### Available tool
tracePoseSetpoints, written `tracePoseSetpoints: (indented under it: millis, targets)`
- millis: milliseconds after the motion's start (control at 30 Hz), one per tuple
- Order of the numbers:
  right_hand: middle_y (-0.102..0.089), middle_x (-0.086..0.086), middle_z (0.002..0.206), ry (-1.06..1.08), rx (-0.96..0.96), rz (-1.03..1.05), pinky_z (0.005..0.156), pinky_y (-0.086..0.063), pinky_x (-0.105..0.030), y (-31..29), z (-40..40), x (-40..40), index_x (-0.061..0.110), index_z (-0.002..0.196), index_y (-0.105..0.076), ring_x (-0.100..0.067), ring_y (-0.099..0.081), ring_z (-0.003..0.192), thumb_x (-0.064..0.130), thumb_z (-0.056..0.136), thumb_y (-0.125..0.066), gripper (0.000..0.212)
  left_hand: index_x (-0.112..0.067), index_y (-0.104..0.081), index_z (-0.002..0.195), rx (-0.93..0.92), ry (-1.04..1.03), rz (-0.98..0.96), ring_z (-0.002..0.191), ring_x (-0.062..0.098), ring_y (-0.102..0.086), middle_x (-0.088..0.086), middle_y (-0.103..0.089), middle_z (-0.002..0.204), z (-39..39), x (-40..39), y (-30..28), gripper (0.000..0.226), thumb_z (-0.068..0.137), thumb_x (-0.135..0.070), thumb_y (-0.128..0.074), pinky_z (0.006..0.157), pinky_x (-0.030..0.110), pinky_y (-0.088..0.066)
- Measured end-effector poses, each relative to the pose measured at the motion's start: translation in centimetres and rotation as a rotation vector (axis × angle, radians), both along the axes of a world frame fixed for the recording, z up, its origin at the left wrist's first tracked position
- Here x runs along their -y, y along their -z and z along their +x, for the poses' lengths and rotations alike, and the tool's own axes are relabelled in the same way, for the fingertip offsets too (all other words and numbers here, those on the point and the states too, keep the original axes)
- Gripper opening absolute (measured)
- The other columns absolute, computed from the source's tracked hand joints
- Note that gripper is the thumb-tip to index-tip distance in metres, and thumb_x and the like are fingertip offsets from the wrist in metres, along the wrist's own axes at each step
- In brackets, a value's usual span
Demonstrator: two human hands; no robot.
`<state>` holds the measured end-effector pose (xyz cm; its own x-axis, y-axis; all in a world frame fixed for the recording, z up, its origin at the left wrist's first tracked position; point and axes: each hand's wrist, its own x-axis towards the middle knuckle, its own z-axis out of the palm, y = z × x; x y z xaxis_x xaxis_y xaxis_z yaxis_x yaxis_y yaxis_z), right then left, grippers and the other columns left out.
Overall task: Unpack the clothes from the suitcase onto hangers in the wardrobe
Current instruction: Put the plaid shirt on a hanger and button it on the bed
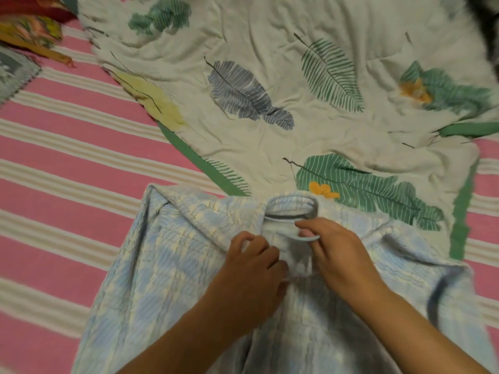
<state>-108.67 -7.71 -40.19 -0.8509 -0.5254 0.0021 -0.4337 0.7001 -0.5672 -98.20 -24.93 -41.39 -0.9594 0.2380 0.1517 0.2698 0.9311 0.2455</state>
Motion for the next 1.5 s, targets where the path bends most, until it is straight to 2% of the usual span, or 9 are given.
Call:
tracePoseSetpoints:
  millis: [200,333,433,533,733,900,1033,1333,1500]
  targets:
    - [-0.068,0.024,0.094,0.241,0.13,-0.139,0.079,-0.038,0.002,-8.7,12.0,-3.7,0.028,0.1,-0.075,0.004,-0.063,0.092,0.023,0.093,-0.055,0.021,-0.03,-0.066,0.105,0.197,0.281,-0.051,0.102,0.018,-0.057,-0.009,-0.062,0.102,9.4,-1.4,-7.7,0.027,0.084,-0.039,-0.054,0.094,0.041,-0.036]
    - [-0.066,0.038,0.084,0.335,0.184,-0.194,0.075,-0.041,-0.002,-17.8,19.1,-5.3,0.031,0.094,-0.074,0.011,-0.063,0.086,0.024,0.098,-0.054,0.022,-0.029,-0.062,0.126,0.208,-0.069,0.252,0.112,0.029,-0.06,0.006,-0.062,0.126,14.9,1.4,-15.4,0.045,0.082,-0.026,-0.052,0.096,0.045,-0.05]
    - [-0.069,0.019,0.078,0.366,0.244,-0.334,0.064,-0.044,-0.014,-24.1,21.2,-5.6,0.031,0.08,-0.07,-0.001,-0.064,0.075,0.008,0.099,-0.055,0.034,-0.035,-0.045,0.147,0.262,-0.175,0.113,0.132,0.026,-0.048,0.001,-0.048,0.145,18.9,3.3,-20.1,0.056,0.092,-0.036,-0.054,0.108,0.049,-0.042]
    - [-0.067,0.011,0.071,0.326,0.16,-0.431,0.066,-0.046,-0.028,-30.8,20.3,-4.9,0.031,0.077,-0.067,-0.007,-0.062,0.068,0.012,0.099,-0.053,0.033,-0.035,-0.037,0.149,0.161,-0.163,0.03,0.126,0.021,-0.051,-0.005,-0.053,0.136,20.4,3.6,-24.8,0.054,0.097,-0.045,-0.048,0.109,0.046,-0.034]
    - [-0.062,0.006,0.057,0.047,0.04,-0.657,0.065,-0.047,-0.032,-45.2,18.0,-2.8,0.02,0.07,-0.067,-0.007,-0.058,0.058,0.027,0.102,-0.052,0.036,-0.02,-0.064,0.119,-0.275,-0.319,-0.023,0.08,0.023,-0.057,-0.003,-0.055,0.088,23.4,2.5,-38.8,0.037,0.105,-0.041,-0.036,0.065,0.036,-0.045]
    - [-0.053,0.003,0.051,-0.305,0.133,-0.809,0.048,-0.038,-0.014,-56.5,20.3,1.8,0.015,0.071,-0.064,-0.004,-0.046,0.046,0.025,0.105,-0.047,0.039,-0.02,-0.065,0.094,-0.416,-0.587,-0.216,0.077,0.026,-0.065,-0.001,-0.063,0.08,31.3,2.6,-51.3,0.037,0.103,-0.041,-0.036,0.06,0.039,-0.049]
    - [-0.051,0.004,0.047,-0.549,0.235,-0.962,0.046,-0.035,-0.016,-60.9,26.5,6.9,0.011,0.07,-0.064,-0.006,-0.042,0.044,0.023,0.105,-0.048,0.04,-0.022,-0.056,0.087,-0.402,-0.747,-0.354,0.066,0.023,-0.064,-0.002,-0.062,0.07,39.2,1.4,-58.0,0.03,0.1,-0.041,-0.037,0.05,0.034,-0.042]
    - [-0.054,0.002,0.051,-0.971,0.341,-1.001,0.053,-0.034,-0.027,-65.5,44.2,18.1,0.012,0.068,-0.067,-0.009,-0.044,0.049,0.031,0.103,-0.051,0.043,-0.025,-0.056,0.103,-0.414,-1.139,-0.503,0.071,0.036,-0.065,0.001,-0.069,0.082,57.3,0.4,-61.2,0.027,0.1,-0.041,-0.034,0.05,0.045,-0.049]
    - [-0.062,-0.003,0.068,-1.164,0.458,-1.057,0.06,-0.045,-0.025,-64.1,52.0,23.0,0.004,0.088,-0.069,-0.014,-0.055,0.063,0.028,0.106,-0.044,0.039,-0.024,-0.063,0.102,-0.459,-1.408,-0.594,0.063,0.037,-0.066,0.0,-0.07,0.076,65.7,1.2,-59.5,0.031,0.099,-0.037,-0.034,0.043,0.042,-0.048]
